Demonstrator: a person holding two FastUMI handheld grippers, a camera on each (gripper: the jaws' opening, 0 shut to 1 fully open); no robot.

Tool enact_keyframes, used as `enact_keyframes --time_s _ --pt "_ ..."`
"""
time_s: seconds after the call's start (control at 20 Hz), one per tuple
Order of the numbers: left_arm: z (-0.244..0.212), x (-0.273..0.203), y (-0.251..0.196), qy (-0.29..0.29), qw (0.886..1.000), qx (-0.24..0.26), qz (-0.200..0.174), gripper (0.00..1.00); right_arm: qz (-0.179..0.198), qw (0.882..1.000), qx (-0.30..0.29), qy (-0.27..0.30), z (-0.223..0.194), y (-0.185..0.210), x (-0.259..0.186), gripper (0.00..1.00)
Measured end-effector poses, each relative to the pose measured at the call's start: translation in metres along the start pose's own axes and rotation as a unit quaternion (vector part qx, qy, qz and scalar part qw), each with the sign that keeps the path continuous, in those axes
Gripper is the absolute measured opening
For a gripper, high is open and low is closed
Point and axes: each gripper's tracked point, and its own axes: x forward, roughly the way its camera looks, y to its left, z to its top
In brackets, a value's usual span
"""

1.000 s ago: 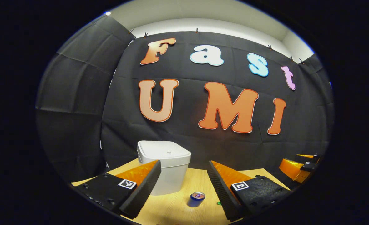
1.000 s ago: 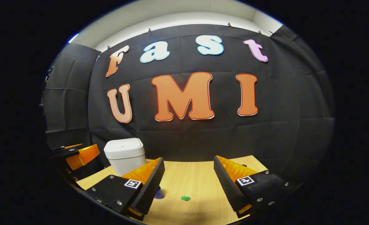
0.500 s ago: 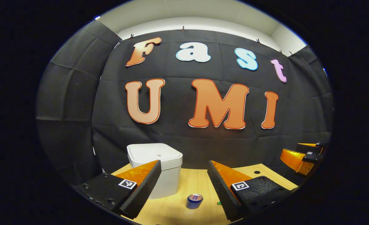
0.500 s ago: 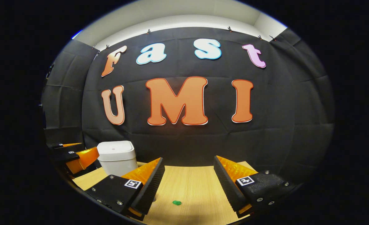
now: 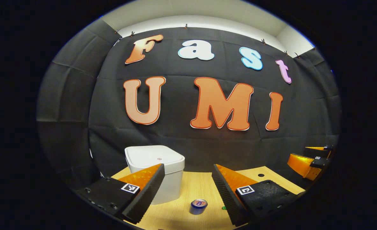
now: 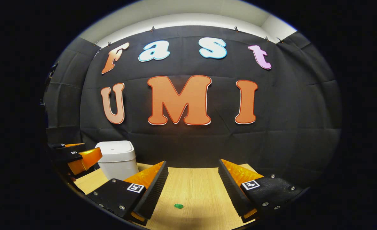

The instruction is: Press the lid of the desktop garbage bin to open it, pick up the crumpled paper on the desktop and throw it into the bin, then pick up the pop can on the desktop and drop it into the bin, and finally close the garbage bin lid.

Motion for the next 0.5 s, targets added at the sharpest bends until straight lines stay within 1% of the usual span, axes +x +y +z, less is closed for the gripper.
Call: enact_keyframes --time_s 0.15,0.4,0.5 --pt "0.0023 0.0011 0.0008 -0.003 1.000 0.001 -0.003 0.94 0.001 1.000 0.005 0.005 -0.0018 0.0017 0.0020 0.95" --pt "-0.0017 0.0056 0.0008 0.008 1.000 -0.003 -0.006 0.93 0.002 1.000 0.000 0.005 -0.0007 0.0019 0.0029 0.95" --pt "-0.0007 0.0057 0.0026 0.007 1.000 -0.001 -0.002 0.94 0.002 1.000 0.001 0.006 -0.0011 0.0025 0.0036 0.94"
